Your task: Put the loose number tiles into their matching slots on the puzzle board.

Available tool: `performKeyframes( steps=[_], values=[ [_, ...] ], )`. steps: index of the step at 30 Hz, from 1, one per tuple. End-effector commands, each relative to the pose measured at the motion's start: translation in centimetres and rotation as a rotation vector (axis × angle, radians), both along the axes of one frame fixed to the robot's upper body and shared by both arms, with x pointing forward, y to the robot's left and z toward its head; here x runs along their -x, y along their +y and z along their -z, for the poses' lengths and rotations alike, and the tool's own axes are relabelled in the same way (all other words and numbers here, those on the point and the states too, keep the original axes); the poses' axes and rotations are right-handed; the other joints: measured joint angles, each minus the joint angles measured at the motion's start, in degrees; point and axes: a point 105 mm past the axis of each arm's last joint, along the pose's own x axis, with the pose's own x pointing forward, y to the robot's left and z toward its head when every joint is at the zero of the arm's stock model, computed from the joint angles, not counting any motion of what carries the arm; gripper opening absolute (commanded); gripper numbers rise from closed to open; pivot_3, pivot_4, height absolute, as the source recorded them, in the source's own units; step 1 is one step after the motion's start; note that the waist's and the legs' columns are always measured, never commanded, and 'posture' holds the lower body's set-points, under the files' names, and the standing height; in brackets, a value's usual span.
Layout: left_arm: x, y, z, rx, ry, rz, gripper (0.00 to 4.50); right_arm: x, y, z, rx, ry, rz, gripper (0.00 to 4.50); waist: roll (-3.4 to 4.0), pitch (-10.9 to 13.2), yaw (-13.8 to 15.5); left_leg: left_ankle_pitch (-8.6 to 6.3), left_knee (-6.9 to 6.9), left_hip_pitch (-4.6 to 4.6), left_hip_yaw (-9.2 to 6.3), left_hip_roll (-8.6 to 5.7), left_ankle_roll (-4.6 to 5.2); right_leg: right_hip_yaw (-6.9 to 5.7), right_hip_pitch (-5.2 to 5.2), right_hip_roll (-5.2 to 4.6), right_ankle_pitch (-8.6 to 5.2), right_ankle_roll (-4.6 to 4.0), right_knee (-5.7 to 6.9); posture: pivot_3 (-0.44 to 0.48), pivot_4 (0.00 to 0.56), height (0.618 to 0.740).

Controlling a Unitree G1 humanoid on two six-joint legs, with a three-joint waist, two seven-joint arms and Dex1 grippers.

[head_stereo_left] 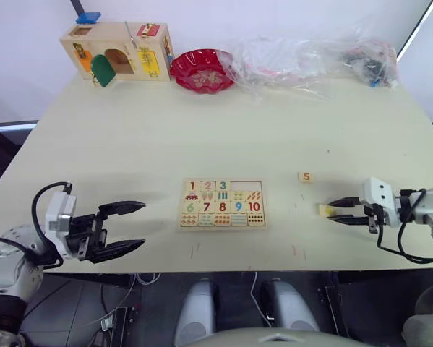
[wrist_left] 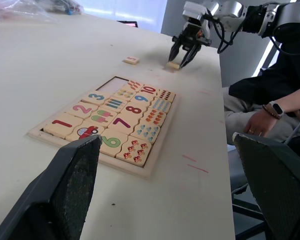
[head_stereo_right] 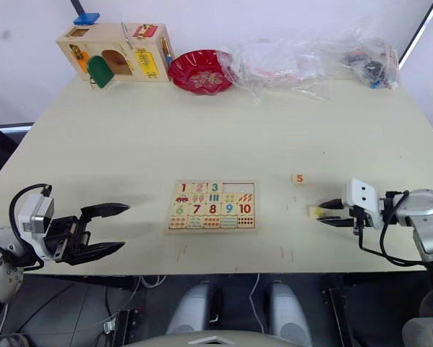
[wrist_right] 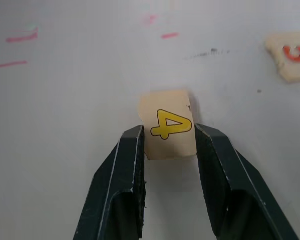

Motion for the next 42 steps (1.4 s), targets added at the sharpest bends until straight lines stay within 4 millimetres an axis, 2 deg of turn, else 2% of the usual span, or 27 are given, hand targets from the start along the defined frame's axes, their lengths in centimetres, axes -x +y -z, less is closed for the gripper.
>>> performKeyframes(
  steps=[1,2,5,7,11,13,18,24,30,36,42],
  values=[
    [0.3,0.2,-0.4,-0.001,-0.033,0.016,4.5,-0.7,2.1,-3.8,-0.028,-0.048,-0.002,0.95,0.02,0.01,-0.11,0.0,0.0,0.0,0.01,0.0,0.0,0.01,-0.01,0.0,0.0,0.0,0.0,0.0,0.15,0.74],
    [0.3,0.2,-0.4,0.0,-0.034,0.012,4.5,-0.7,3.2,-4.5,0.025,-0.015,-0.007,0.95,0.03,0.02,-0.12,0.0,0.0,0.0,0.01,0.01,0.0,0.01,-0.03,0.0,0.0,0.0,0.01,0.0,0.15,0.74],
    [0.3,0.3,-0.3,0.004,-0.031,0.003,4.5,-0.8,5.4,-5.8,0.21,-0.074,-0.077,0.95,0.17,0.1,-0.14,0.0,-0.02,-0.03,-0.05,0.06,0.0,0.07,-0.25,-0.08,0.01,-0.01,0.09,0.0,0.15,0.74],
    [0.3,0.3,-0.2,-0.001,-0.025,0.006,4.5,-0.2,6.6,-6.5,0.2,-0.005,-0.12,0.95,0.09,0.06,0.04,0.0,-0.05,-0.07,-0.08,0.06,-0.01,0.01,-0.34,-0.07,0.01,-0.02,0.07,0.0,0.15,0.74],
    [0.2,0.4,-0.2,-0.004,-0.021,0.0,4.5,-1.9,8.9,-7.2,0.307,0.064,-0.057,0.95,0.06,0.06,0.03,-0.01,-0.13,-0.26,-0.06,0.06,-0.02,-0.01,-0.52,-0.18,-0.04,-0.1,0.03,0.0,0.15,0.74],
    [0.2,0.5,-0.2,-0.009,-0.022,-0.005,4.5,-2.5,9.9,-7.4,0.348,0.051,-0.058,0.95,0.06,0.06,-0.03,0.0,0.04,-0.89,-0.07,0.03,-0.01,-0.09,-1.01,-0.16,0.0,-0.1,0.11,0.0,0.15,0.74],
    [0.1,0.7,-0.1,-0.022,-0.023,-0.009,4.5,-4.9,14.1,-7.7,0.415,0.027,-0.046,0.95,0.06,0.06,-0.27,0.0,0.0,-1.0,0.1,0.04,-0.01,-0.14,-1.14,-0.05,0.0,-0.11,0.14,0.0,0.15,0.74],
    [0.0,0.9,-0.3,-0.021,-0.033,-0.018,4.5,-5.4,17.9,-8.5,0.4,0.065,-0.032,0.95,0.06,0.07,-0.06,0.0,0.0,-1.08,0.13,0.03,-0.01,-0.16,-1.19,-0.06,0.03,-0.05,0.18,0.0,0.15,0.74],
    [0.0,1.0,-0.3,-0.017,-0.038,-0.03,4.5,-4.0,20.3,-8.0,0.418,0.121,-0.084,0.95,0.04,0.05,-0.14,0.0,0.02,-1.09,0.12,0.02,-0.01,-0.18,-1.19,-0.07,0.14,0.13,0.19,0.0,0.15,0.74],
    [-0.1,1.1,-0.2,-0.016,-0.036,-0.035,4.5,-5.0,22.2,-7.6,0.406,0.123,-0.01,0.95,0.04,0.05,-0.39,0.01,0.02,-1.04,0.11,0.03,-0.01,-0.18,-1.21,-0.04,0.14,0.12,0.3,0.0,0.15,0.74],
    [-0.4,0.8,-0.2,-0.012,-0.035,-0.027,4.5,-5.3,22.6,-6.2,0.457,0.13,0.005,0.95,0.01,0.04,-0.23,0.01,0.03,-1.07,0.09,0.01,-0.02,-0.21,-1.2,-0.07,0.14,0.12,0.3,0.0,0.15,0.74]
  ],
)
